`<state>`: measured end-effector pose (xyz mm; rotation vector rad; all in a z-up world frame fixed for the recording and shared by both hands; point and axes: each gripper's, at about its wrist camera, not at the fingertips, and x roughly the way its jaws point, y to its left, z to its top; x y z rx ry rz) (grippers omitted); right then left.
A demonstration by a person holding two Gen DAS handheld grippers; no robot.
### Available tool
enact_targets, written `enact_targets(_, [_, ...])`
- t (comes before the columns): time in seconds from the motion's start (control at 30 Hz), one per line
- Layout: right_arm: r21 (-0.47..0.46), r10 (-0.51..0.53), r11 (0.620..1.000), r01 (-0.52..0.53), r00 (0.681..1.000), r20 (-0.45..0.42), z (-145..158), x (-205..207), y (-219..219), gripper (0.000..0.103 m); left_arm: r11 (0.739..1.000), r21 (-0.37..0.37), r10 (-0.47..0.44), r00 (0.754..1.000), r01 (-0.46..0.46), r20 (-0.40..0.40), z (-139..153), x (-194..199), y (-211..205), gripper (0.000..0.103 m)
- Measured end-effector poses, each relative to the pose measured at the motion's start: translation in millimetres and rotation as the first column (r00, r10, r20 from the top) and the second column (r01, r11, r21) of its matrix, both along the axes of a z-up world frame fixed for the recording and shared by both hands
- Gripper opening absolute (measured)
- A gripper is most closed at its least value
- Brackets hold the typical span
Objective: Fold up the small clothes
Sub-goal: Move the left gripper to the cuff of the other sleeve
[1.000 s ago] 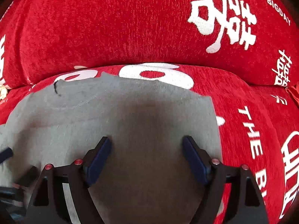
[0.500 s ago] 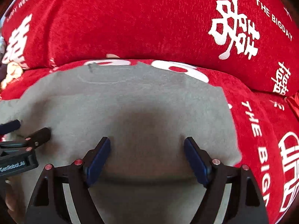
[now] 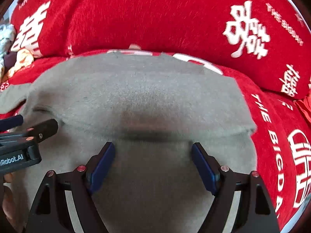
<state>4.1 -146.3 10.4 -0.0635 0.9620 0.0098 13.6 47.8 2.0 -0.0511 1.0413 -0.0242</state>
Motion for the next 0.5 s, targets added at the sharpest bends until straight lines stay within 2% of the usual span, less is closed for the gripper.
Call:
enact_targets(0.07, [0.019, -0.011, 1.000, 0.011, 1.000, 0.007, -1.1, -8.4, -1.1, 0.084, 1.000, -0.002, -0.002, 1.000, 0.002, -0.009, -5.0, -6.4, 3.5, 0.103])
enact_targets(0.17, [0.024, -0.010, 1.000, 0.010, 1.000, 0.017, -3.0, -23.8, -1.8, 0.084, 1.000, 0.021, -0.022, 0.999, 0.021, 0.024, -7.0, -19.6, 4.8, 0.103])
enact_targets(0.33, [0.053, -0.010, 0.999, 0.008, 0.999, 0.036, -6.5, -46.1, -2.8, 0.088, 1.000, 0.009, -0.028, 0.997, 0.027, 0.067, -5.8, -40.2, 10.7, 0.103])
enact_targets(0.43, [0.037, -0.001, 0.999, -0.001, 0.999, 0.053, -7.7, -56.3, -0.1, 0.088, 1.000, -0.025, -0.010, 0.998, 0.011, 0.058, -0.4, -49.5, 20.1, 0.103])
enact_targets(0.5, [0.029, 0.005, 1.000, -0.006, 0.999, 0.035, -4.1, -58.1, 1.0, 0.088, 0.997, -0.082, 0.013, 0.998, -0.008, 0.061, 5.3, -53.0, 30.4, 0.103])
